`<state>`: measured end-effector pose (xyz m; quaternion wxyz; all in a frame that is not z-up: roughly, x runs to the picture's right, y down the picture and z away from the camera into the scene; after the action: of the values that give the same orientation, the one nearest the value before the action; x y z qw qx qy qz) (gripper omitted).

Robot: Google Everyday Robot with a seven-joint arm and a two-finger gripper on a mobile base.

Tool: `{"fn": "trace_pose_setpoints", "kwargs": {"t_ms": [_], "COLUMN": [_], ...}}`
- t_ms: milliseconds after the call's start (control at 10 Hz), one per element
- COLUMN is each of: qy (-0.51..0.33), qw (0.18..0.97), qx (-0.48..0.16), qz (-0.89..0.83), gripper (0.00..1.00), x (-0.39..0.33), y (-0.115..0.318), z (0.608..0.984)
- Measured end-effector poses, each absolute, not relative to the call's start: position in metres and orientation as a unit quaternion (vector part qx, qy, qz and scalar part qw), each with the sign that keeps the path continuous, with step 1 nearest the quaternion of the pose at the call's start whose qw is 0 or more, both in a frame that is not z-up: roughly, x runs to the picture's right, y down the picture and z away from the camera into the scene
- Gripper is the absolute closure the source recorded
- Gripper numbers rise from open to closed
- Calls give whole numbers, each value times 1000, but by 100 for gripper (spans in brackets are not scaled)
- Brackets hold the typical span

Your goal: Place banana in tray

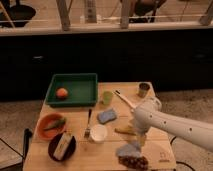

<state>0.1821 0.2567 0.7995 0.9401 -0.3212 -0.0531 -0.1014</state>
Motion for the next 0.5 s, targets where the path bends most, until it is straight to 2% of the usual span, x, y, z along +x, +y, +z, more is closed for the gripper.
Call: {"fn": "trace_pose_setpoints", "kwargs": {"t_ms": [500], "qy": [-55], "qw": [940], "qx": [-320], "qz": [-105], "gripper": [20], "x": [182], "y": [262], "z": [802]}}
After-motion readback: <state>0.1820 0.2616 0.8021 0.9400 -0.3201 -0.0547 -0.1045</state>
